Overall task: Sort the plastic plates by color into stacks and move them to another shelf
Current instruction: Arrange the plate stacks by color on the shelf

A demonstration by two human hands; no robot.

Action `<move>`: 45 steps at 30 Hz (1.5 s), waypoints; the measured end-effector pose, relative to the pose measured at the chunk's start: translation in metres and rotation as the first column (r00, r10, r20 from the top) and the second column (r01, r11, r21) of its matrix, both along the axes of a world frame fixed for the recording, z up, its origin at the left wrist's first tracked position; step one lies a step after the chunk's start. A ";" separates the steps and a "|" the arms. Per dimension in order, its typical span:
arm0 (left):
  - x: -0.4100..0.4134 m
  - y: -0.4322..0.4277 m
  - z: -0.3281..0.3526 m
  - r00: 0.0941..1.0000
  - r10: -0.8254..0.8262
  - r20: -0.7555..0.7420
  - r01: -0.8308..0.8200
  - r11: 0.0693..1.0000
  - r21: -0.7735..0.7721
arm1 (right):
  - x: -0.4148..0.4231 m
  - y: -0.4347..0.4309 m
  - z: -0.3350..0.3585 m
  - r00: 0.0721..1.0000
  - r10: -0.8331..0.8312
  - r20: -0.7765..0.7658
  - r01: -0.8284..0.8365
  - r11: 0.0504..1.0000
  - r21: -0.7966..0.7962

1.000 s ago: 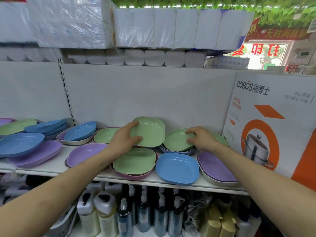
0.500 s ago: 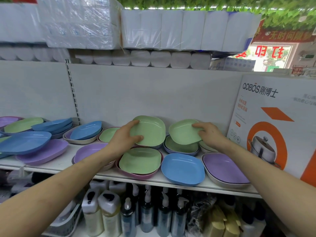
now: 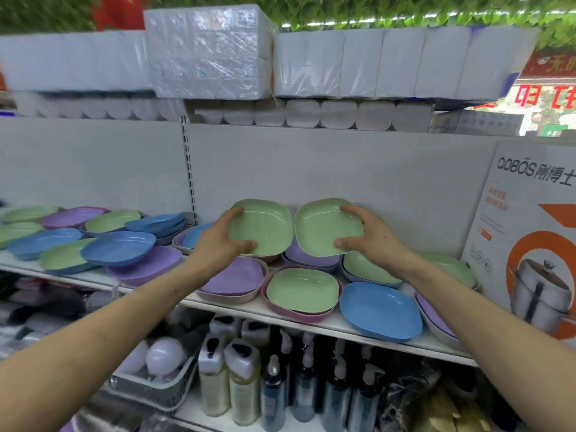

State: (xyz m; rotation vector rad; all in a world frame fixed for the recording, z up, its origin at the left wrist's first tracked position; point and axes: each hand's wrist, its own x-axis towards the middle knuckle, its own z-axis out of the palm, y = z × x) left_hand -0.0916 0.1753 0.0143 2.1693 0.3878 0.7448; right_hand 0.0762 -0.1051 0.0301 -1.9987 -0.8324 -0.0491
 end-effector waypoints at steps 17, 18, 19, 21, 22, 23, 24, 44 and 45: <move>-0.286 0.035 -0.013 0.797 0.602 0.042 -0.600 0.798 -0.049 | -0.149 0.202 -0.009 0.728 0.686 -0.023 -0.686 0.727 -0.017; -0.302 0.023 -0.017 0.771 0.636 0.040 -0.634 0.771 -0.059 | -0.162 0.204 -0.012 0.699 0.715 -0.014 -0.715 0.698 -0.039; -0.316 0.010 -0.022 0.743 0.668 0.034 -0.666 0.744 -0.061 | -0.174 0.206 -0.016 0.670 0.743 -0.005 -0.742 0.668 -0.060; -0.346 -0.016 -0.033 0.688 0.726 0.019 -0.724 0.688 -0.061 | -0.200 0.206 -0.024 0.607 0.795 -0.005 -0.793 0.605 -0.068; -0.360 -0.031 -0.039 0.662 0.749 0.016 -0.746 0.661 -0.079 | -0.212 0.204 -0.030 0.572 0.820 -0.016 -0.820 0.570 -0.062; -0.374 -0.045 -0.045 0.636 0.771 0.013 -0.767 0.634 -0.101 | -0.225 0.202 -0.035 0.534 0.845 -0.030 -0.845 0.532 -0.052; -0.388 -0.061 -0.051 0.612 0.791 0.007 -0.785 0.608 -0.118 | -0.236 0.198 -0.042 0.501 0.864 -0.044 -0.865 0.499 -0.042; -0.549 -0.204 -0.068 0.332 0.942 -0.057 -0.936 0.321 -0.142 | -0.407 0.154 -0.074 0.241 0.964 -0.110 -0.970 0.235 -0.070; -0.553 -0.206 -0.070 0.331 0.942 -0.060 -0.936 0.320 -0.144 | -0.411 0.154 -0.075 0.237 0.964 -0.118 -0.971 0.230 -0.072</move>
